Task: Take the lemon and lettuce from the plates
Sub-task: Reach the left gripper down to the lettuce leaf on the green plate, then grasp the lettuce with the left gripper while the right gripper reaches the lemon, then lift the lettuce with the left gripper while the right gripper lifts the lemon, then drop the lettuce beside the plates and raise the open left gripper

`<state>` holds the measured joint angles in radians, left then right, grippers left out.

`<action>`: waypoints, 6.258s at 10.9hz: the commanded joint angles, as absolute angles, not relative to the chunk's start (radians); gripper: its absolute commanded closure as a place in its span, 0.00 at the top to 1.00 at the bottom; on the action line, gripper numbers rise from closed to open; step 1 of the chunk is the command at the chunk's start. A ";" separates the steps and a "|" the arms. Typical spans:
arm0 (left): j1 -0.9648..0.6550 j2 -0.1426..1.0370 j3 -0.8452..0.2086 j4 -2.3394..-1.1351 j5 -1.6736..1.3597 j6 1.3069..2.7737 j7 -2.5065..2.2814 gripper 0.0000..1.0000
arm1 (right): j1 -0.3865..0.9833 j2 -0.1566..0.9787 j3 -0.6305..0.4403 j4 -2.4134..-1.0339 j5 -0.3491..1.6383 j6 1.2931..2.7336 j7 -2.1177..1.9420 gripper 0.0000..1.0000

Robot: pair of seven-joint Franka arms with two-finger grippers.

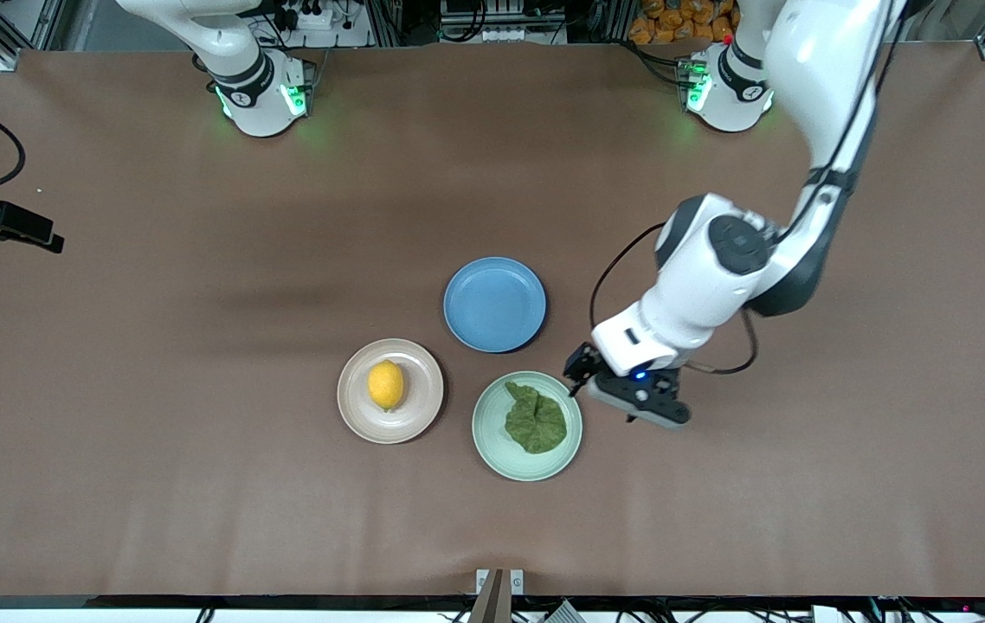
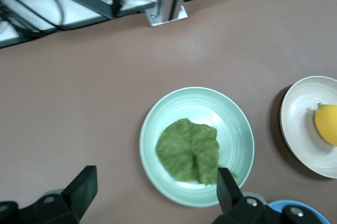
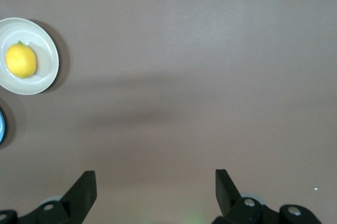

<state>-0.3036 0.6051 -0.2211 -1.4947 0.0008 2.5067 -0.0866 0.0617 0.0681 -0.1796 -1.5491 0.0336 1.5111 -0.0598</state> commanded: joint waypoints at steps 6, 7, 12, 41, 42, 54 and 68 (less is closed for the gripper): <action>-0.402 0.897 -0.206 -1.454 0.025 2.907 0.132 1.00 | 0.136 0.193 -0.179 -1.528 0.181 1.572 -0.040 1.00; -0.405 0.920 -0.206 -1.444 0.025 2.910 0.136 1.00 | 0.150 0.208 -0.178 -1.528 0.181 1.578 -0.040 1.00; -0.433 0.976 -0.204 -1.419 0.025 2.921 0.144 1.00 | 0.244 0.385 -0.166 -1.529 0.219 1.790 0.075 1.00; -0.295 0.540 -0.146 -1.486 0.061 2.196 0.202 0.00 | 0.565 0.900 -0.135 -1.385 0.184 2.269 0.634 1.00; -0.254 0.523 -0.146 -1.488 0.064 2.145 0.230 0.00 | 0.563 0.900 -0.135 -1.385 0.175 2.267 0.627 0.97; 0.054 0.619 -0.155 -1.494 0.060 1.996 0.177 1.00 | 0.376 0.724 -0.072 -1.384 0.169 2.013 0.459 0.43; 0.001 0.158 -0.169 -1.388 0.163 1.543 -0.048 1.00 | 0.006 0.335 -0.054 -1.721 0.035 1.851 -0.136 0.45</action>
<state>-0.0163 0.2352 -0.1636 -1.3617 0.1738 1.5540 -0.0382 0.0548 0.4377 -0.0779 -1.5879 0.0837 1.8323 -0.1032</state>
